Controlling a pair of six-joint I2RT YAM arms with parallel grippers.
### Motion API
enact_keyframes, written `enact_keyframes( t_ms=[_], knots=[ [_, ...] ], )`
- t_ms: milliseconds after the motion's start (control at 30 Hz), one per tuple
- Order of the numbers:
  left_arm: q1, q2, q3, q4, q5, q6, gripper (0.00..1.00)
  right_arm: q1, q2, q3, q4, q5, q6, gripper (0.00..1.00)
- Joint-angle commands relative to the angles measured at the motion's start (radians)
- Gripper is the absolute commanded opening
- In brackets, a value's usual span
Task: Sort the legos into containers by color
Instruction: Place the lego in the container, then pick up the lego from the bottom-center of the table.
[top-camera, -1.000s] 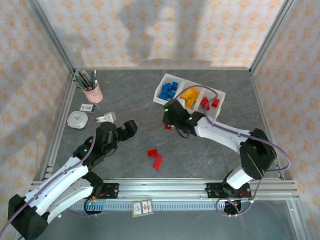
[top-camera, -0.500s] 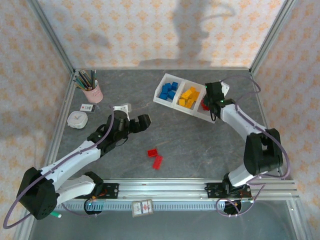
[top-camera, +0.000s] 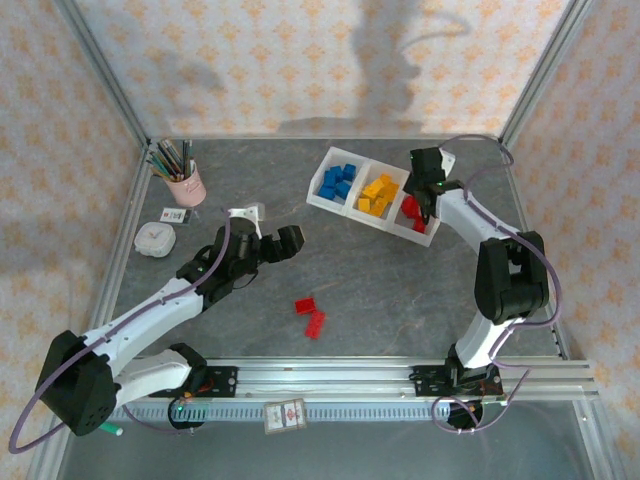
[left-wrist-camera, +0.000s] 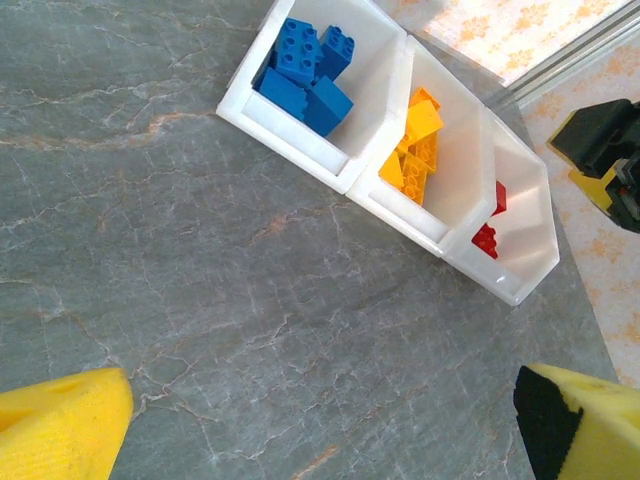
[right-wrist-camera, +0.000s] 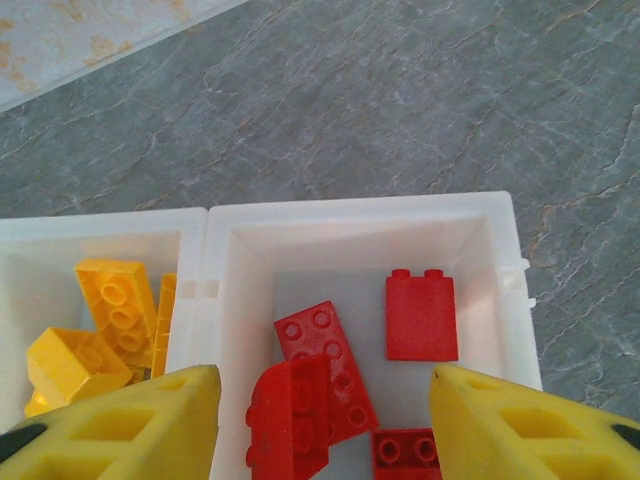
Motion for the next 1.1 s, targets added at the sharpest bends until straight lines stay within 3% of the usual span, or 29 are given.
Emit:
enact_keyframes(
  t_ms=[0, 467, 767, 1067],
  knots=[
    [0.009, -0.044, 0.007, 0.001, -0.046, 0.015, 0.99, 0.053, -0.068, -0.015, -0.012, -0.032, -0.021, 0.58],
    [0.012, -0.333, -0.120, -0.223, -0.198, -0.081, 0.99, 0.471, -0.171, -0.163, -0.070, -0.161, 0.024, 0.68],
    [0.012, -0.507, -0.169, -0.389, -0.255, -0.161, 0.99, 0.737, -0.057, -0.135, -0.137, -0.137, 0.079, 0.75],
    [0.012, -0.579, -0.201, -0.458, -0.250, -0.199, 0.99, 0.887, 0.061, -0.116, -0.151, -0.126, 0.222, 0.80]
  ],
)
